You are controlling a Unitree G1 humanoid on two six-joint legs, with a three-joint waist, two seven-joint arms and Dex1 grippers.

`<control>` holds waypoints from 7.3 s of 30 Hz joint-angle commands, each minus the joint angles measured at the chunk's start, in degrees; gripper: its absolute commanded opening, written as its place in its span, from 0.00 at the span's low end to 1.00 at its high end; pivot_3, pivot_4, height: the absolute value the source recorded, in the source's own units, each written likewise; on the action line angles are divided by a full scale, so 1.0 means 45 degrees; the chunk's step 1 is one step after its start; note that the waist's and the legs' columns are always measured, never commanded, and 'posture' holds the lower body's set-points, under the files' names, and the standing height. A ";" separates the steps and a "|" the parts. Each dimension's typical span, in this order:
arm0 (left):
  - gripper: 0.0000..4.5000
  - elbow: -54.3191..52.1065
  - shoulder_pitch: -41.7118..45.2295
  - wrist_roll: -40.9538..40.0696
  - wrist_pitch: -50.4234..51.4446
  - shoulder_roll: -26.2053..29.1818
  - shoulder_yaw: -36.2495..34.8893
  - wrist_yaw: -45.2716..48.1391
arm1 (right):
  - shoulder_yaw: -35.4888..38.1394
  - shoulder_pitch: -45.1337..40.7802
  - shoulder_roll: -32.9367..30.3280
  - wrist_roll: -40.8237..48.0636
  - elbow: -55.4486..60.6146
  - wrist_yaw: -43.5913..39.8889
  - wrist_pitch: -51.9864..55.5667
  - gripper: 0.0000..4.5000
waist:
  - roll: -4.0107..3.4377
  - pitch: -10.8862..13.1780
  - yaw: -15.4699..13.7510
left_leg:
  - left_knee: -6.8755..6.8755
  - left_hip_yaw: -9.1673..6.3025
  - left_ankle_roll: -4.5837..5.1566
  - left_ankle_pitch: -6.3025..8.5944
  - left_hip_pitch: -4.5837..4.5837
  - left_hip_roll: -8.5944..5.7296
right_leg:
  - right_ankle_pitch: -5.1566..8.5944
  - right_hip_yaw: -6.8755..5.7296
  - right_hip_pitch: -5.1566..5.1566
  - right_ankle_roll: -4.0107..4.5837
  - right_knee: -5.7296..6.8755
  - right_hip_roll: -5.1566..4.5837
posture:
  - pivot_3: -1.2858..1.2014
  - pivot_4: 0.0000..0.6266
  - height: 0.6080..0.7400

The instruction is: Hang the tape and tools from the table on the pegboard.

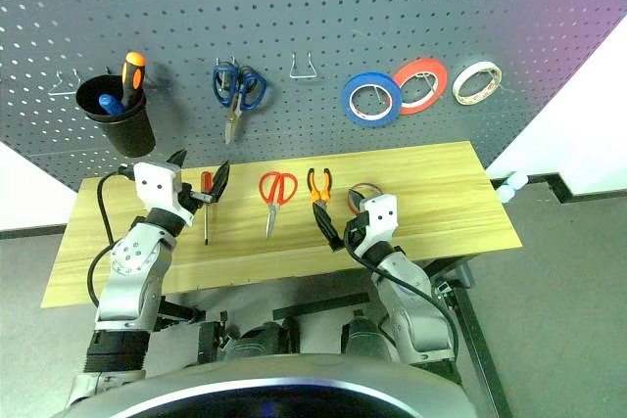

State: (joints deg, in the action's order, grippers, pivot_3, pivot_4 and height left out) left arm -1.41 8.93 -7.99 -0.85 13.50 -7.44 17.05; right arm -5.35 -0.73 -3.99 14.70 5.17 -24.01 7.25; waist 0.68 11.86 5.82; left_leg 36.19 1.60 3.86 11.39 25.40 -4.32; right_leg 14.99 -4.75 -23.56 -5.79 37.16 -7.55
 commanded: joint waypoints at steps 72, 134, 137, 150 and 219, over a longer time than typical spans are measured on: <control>0.99 -0.2407 0.2584 -0.5337 0.7665 0.4704 0.0746 0.7850 | 0.0073 -0.4836 -0.4491 -0.1817 -0.2921 -0.1888 0.4932 1.00 | -0.0090 0.2011 -0.0425 | 0.0013 0.0022 0.0027 -0.0039 0.0235 0.0006 | -0.0020 0.0027 -0.0169 0.0003 -0.0009 -0.0027 | 0.46 0.66 0.87; 1.00 -0.1963 0.3056 -0.5489 0.6892 0.4428 0.0660 0.7559 | 0.1794 -0.5278 -0.4338 -0.1008 -0.3152 -0.3071 0.4980 0.01 | -0.0057 0.2457 -0.0815 | -0.0012 0.0033 -0.0105 -0.0068 0.0250 0.0004 | -0.0029 0.0004 -0.0191 -0.0012 -0.0015 -0.0024 | 0.47 0.56 0.87; 1.00 -0.1971 0.3136 -0.5486 0.6822 0.4411 0.0686 0.7646 | 0.2535 -0.4825 -0.4142 -0.0475 -0.2493 -0.2604 0.4849 0.01 | -0.0057 0.2451 -0.0812 | -0.0018 0.0033 -0.0118 -0.0076 0.0252 0.0003 | -0.0032 -0.0001 -0.0192 -0.0015 -0.0014 -0.0022 | 0.46 0.54 0.87; 1.00 -0.2547 0.3537 -0.6334 0.7359 0.4403 0.0537 0.7960 | 0.4307 -0.4077 -0.3830 0.0393 -0.2009 -0.1309 0.2758 0.01 | -0.0045 0.2303 -0.0741 | -0.0023 0.0045 -0.0159 -0.0105 0.0248 0.0001 | -0.0047 -0.0017 -0.0194 -0.0015 0.0006 -0.0009 | 0.45 0.43 0.87; 1.00 -0.2040 0.4675 -0.6359 0.6848 0.3308 0.0669 0.7332 | 0.4441 -0.6967 -0.4648 0.0664 -0.4466 -0.0845 -0.1262 0.01 | -0.0058 0.0894 -0.0384 | 0.0233 0.0061 -0.0054 -0.0092 0.0230 0.0006 | -0.0087 0.0027 -0.0117 -0.0044 0.0144 -0.0006 | 0.44 0.34 0.87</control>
State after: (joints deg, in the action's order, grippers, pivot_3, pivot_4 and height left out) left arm -8.01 29.85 -35.64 29.94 28.07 -3.26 50.24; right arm 14.98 -30.47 -24.81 18.30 -14.08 -27.06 3.97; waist 0.43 15.89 4.10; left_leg 37.24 1.88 3.62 10.97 26.44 -4.30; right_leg 14.60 -4.62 -24.09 -5.99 37.81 -7.58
